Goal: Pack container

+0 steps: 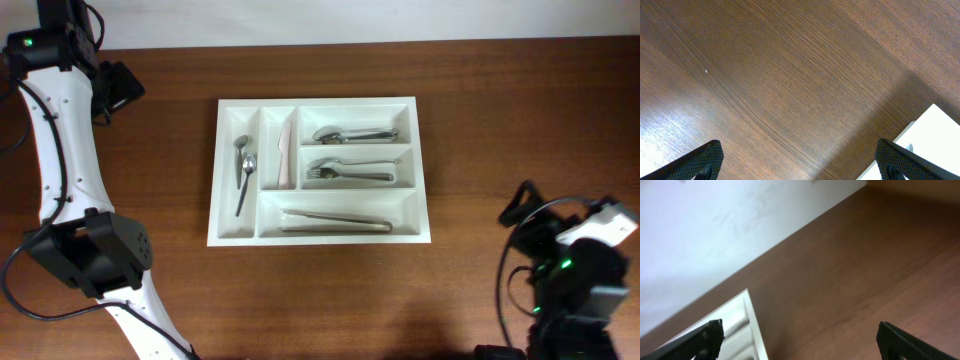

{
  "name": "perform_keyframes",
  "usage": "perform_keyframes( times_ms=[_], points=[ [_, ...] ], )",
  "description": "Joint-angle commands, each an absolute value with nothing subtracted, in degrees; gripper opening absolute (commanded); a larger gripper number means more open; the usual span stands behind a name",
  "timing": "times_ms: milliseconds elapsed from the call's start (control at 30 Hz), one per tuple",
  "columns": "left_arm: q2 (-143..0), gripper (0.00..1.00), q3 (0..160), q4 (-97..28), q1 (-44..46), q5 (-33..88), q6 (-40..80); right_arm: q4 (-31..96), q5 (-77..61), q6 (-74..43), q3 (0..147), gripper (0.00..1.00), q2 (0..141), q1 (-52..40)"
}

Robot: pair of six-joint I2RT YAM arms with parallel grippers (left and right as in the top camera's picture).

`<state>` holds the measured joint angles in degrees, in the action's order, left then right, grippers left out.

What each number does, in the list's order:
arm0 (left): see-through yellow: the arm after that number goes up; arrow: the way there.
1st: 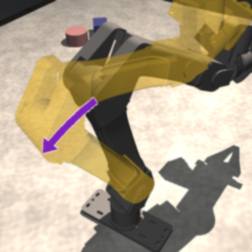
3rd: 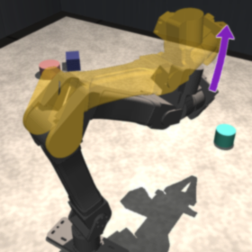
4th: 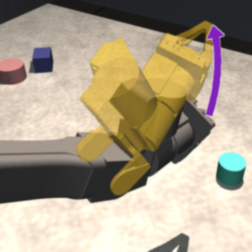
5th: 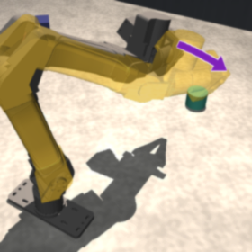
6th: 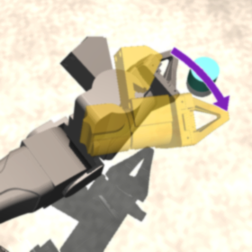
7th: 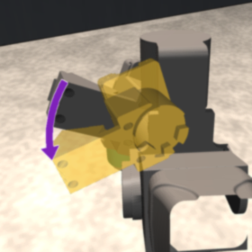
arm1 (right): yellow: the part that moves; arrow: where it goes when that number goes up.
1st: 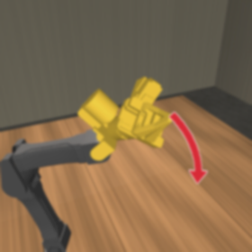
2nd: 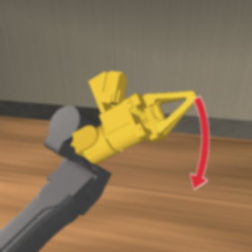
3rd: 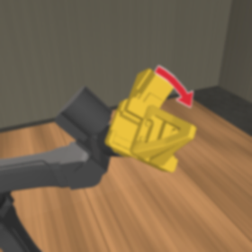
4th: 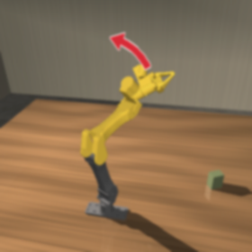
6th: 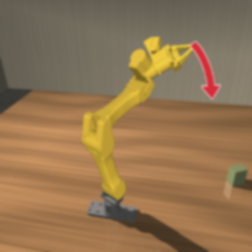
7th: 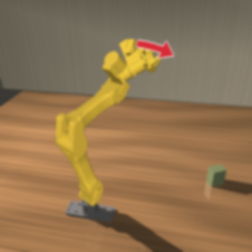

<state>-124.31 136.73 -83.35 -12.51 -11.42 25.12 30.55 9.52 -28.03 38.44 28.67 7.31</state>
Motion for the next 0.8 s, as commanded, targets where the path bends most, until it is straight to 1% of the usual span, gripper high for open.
perform_keyframes(
  times_ms=[0, 100, 200, 300, 567, 767],
  points=[
    [-123.7, 0.99, 137.5, -83.2, -12.5, -11.8, 25.5, 25.7, 9.3, -23.2, 30.7, 0.99, 24.8, 4.2],
    [-123.7, 0.99, 137.5, -83.2, -12.5, -11.8, 25.5, 21.3, 7.4, -16.1, 25.1, 0.99, 22.8, 1.1],
    [-123.7, 0.99, 137.5, -83.2, -12.5, -11.8, 25.5, 20.4, 6.3, -12.4, 21.3, 0.99, 21.0, -1.6],
    [-123.7, 0.99, 137.5, -83.2, -12.5, -11.8, 25.5, 20.7, 6.4, -12.2, 17.9, 0.99, 18.2, -3.4],
    [-123.7, 0.99, 137.5, -83.2, -12.5, -11.8, 25.5, 21.3, 5.1, -12.2, 10.3, 0.99, 7.8, -3.7],
    [-123.7, 0.99, 137.5, -83.2, -12.5, -11.8, 25.5, 23.4, 5.1, -12.2, 8.3, 0.99, 5.1, -3.7]
  ],
)
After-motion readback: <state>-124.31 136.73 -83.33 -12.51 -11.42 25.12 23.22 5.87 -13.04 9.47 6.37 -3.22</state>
